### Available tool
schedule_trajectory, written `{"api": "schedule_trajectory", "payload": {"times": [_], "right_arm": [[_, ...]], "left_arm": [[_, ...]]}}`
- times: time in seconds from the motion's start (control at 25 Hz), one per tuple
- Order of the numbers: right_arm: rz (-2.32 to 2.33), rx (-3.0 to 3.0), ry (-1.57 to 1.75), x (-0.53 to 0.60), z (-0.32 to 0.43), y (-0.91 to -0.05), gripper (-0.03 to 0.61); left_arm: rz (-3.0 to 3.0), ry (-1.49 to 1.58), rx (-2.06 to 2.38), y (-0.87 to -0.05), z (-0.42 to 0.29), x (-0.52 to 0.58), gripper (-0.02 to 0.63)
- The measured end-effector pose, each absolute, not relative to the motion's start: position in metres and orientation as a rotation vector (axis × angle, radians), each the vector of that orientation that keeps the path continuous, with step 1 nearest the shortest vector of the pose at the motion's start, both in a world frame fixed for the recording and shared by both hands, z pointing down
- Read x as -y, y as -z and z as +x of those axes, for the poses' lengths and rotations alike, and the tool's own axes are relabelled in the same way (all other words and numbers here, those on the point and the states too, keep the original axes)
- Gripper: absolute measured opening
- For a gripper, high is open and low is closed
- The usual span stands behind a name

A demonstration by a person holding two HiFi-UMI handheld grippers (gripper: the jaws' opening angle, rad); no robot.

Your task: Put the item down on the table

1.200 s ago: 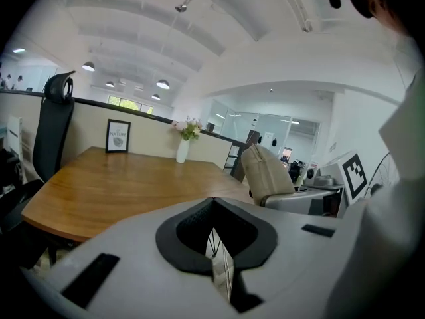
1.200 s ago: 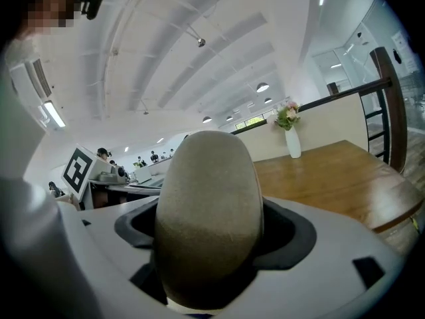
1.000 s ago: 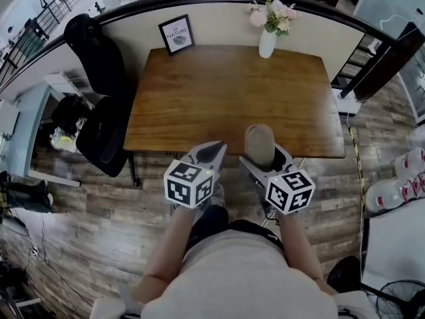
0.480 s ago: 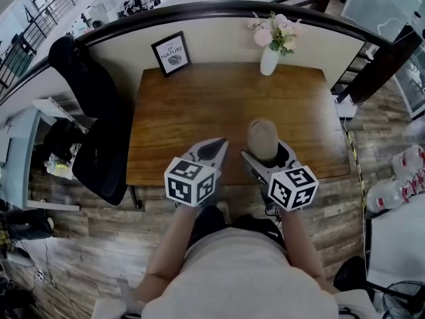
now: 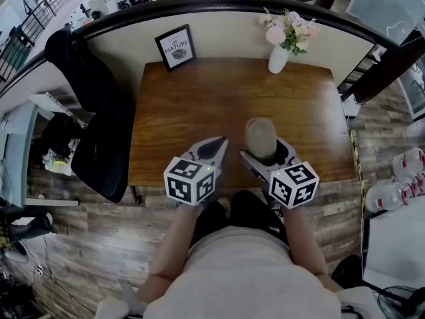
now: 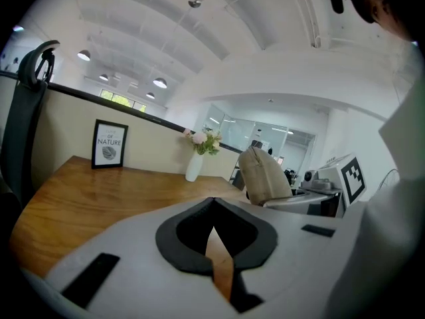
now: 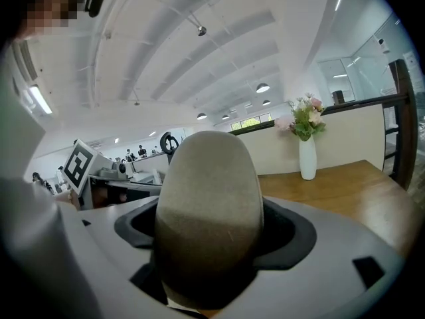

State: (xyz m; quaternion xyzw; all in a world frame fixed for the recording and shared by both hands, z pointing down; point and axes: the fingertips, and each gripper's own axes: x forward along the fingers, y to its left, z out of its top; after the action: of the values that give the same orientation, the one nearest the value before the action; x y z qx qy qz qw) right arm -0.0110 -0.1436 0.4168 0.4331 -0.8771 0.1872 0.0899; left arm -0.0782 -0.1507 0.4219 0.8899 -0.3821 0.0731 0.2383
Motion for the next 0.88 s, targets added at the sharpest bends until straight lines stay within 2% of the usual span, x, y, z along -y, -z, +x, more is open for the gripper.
{"api": "schedule_trajectory", "payload": {"times": [0.88], "right_arm": [[1.106, 2.567, -0.567, 0.201, 0.009, -0.432, 0.423]], "left_arm": [[2.261, -0.177, 1.168, -0.444, -0.071, 0.199, 0.014]]}}
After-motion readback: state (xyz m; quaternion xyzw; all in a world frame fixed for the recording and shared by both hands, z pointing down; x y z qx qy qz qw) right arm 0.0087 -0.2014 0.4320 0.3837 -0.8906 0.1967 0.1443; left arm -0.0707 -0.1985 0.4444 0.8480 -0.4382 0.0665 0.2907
